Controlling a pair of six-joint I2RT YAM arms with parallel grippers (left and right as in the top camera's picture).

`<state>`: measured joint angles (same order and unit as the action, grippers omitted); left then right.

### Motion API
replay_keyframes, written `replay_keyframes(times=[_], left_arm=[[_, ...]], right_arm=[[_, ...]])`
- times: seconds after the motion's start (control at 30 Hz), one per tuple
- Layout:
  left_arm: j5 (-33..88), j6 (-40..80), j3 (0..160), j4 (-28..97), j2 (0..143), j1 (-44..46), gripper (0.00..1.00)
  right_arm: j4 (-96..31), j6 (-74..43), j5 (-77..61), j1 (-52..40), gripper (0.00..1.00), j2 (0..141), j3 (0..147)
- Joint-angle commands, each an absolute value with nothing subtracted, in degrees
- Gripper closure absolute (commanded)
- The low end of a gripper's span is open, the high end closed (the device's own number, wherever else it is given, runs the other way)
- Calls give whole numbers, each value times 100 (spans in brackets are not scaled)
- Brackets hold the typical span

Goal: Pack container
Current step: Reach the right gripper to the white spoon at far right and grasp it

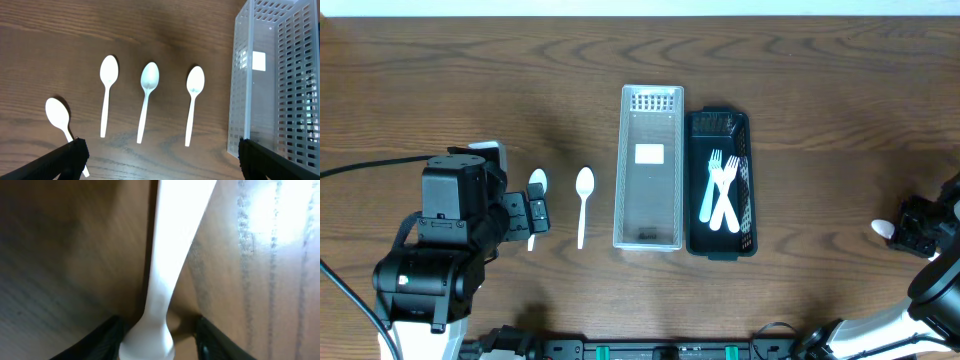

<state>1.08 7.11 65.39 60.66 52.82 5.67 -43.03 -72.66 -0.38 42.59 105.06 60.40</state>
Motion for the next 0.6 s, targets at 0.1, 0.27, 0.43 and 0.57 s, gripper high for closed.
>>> replay_keyframes(times=[0.1, 0.27, 0.43, 0.57], left_arm=[[60, 722, 6650, 6084, 5273, 543, 2], [60, 722, 6650, 6084, 5273, 543, 2], [62, 753, 6650, 6084, 5273, 543, 2], [64, 764, 6650, 6084, 5273, 543, 2]], right_arm=[[-4309, -6954, 150, 4311, 52, 10781, 5789], [-4281, -6875, 148, 4305, 34, 10781, 5789], [-4134, -6613, 150, 4230, 36, 10781, 5789], [-4110, -6617, 148, 4139, 38, 10781, 5789]])
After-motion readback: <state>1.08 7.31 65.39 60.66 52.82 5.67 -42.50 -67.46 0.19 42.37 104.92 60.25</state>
